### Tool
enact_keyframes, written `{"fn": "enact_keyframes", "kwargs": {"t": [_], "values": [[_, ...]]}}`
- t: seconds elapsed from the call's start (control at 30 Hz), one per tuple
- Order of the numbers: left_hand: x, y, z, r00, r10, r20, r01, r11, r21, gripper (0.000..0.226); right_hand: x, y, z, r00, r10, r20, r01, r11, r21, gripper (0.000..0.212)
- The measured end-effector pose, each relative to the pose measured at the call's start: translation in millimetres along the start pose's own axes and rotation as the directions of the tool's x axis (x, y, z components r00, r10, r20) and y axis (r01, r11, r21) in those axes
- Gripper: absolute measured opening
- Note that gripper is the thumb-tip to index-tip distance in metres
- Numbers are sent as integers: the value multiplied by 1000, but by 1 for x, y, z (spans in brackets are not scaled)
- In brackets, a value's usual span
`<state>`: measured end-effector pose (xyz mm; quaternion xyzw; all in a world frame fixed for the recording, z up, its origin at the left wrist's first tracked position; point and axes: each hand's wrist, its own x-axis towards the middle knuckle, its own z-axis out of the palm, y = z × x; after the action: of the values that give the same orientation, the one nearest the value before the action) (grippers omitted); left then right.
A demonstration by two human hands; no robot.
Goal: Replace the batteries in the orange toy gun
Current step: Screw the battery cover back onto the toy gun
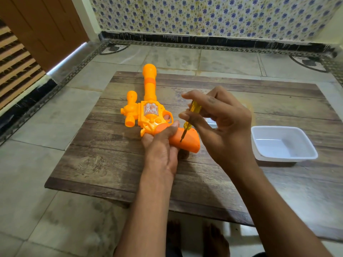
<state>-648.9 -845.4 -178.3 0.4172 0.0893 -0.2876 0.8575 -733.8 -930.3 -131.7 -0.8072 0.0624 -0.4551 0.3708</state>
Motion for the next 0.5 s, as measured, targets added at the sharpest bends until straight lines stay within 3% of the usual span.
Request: {"fn": "enact_keyframes", "kwargs": {"t": [0.17, 0.4, 0.5], "values": [[0, 1, -2, 999, -37, -10, 37, 998, 47, 58, -1, -2, -4, 994, 16, 107, -34, 984, 174, 31], [-2, 0, 2, 999, -1, -32, 1, 1000, 14, 60, 1, 0, 0, 1000, 1, 23, -2, 1000, 7, 23], [-4, 2, 5, 998, -26, -50, 29, 999, 46, 53, 0, -1, -2, 998, -7, 63, 3, 997, 74, 21]]}}
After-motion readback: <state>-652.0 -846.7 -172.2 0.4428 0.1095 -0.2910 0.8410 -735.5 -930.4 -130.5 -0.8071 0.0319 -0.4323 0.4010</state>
